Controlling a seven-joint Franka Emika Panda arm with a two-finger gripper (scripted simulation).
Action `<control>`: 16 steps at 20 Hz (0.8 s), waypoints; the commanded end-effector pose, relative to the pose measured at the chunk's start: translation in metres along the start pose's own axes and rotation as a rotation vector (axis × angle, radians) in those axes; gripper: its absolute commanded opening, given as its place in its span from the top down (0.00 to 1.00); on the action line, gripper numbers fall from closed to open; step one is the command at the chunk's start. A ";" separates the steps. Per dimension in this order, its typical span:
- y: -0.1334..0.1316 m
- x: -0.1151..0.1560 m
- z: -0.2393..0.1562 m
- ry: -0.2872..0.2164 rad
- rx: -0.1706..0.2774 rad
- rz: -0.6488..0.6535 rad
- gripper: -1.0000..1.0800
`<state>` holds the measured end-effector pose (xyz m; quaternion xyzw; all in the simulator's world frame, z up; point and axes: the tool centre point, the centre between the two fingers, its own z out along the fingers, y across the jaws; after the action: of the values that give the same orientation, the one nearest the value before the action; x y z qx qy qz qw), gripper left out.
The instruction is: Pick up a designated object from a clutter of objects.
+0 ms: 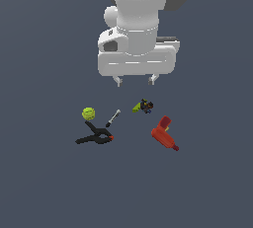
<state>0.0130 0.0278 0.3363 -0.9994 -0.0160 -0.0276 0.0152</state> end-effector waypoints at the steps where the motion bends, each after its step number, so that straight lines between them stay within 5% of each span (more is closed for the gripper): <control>1: 0.000 0.000 0.000 0.000 0.000 0.000 0.04; 16: -0.023 -0.020 0.072 -0.015 -0.016 0.071 0.04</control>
<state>0.0004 0.0480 0.2765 -0.9996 0.0139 -0.0211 0.0094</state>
